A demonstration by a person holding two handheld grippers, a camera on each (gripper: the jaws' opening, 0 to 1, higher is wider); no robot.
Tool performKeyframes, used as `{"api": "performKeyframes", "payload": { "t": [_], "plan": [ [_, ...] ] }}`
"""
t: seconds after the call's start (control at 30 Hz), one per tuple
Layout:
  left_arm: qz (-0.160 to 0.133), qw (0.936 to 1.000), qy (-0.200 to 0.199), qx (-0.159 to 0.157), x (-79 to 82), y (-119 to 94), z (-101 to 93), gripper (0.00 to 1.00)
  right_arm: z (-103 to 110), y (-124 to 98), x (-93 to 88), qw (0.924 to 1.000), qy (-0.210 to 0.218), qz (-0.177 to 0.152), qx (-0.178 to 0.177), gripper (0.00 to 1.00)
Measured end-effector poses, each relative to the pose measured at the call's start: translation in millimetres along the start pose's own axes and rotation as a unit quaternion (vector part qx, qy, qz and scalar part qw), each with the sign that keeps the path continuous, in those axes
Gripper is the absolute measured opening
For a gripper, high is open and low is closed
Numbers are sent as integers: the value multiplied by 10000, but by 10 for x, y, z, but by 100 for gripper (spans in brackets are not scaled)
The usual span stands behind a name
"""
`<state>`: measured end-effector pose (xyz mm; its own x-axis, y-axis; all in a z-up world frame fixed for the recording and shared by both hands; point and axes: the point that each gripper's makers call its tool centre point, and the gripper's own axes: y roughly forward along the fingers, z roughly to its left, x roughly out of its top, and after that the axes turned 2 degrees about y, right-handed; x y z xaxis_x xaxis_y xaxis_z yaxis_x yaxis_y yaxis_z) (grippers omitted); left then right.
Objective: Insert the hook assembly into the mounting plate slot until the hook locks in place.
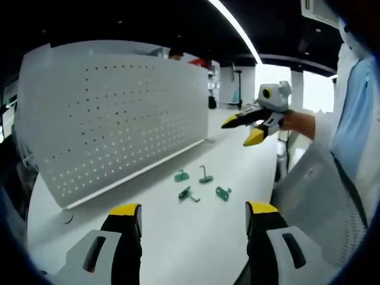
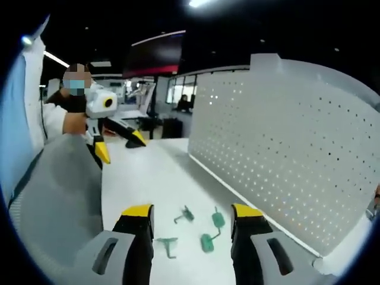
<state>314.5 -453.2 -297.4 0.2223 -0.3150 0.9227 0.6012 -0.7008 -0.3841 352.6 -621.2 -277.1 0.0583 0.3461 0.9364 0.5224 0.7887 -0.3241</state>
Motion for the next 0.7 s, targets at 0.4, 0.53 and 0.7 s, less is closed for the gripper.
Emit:
{"api": "performKeyframes", "payload": {
  "t": [0.4, 0.53, 0.7],
  "plan": [
    [-50, 10000, 21, 53, 27, -16, 19, 73, -31, 290, -119, 9996, 43, 76, 263, 34],
    [-66, 9999, 16, 74, 30, -19, 30, 72, -53, 410, -181, 9994, 82, 121, 322, 30],
    [-45, 10000, 20, 62, 22, -9, 32, 72, -73, 554, -271, 9988, 131, 232, 403, 28]
  ]
}}
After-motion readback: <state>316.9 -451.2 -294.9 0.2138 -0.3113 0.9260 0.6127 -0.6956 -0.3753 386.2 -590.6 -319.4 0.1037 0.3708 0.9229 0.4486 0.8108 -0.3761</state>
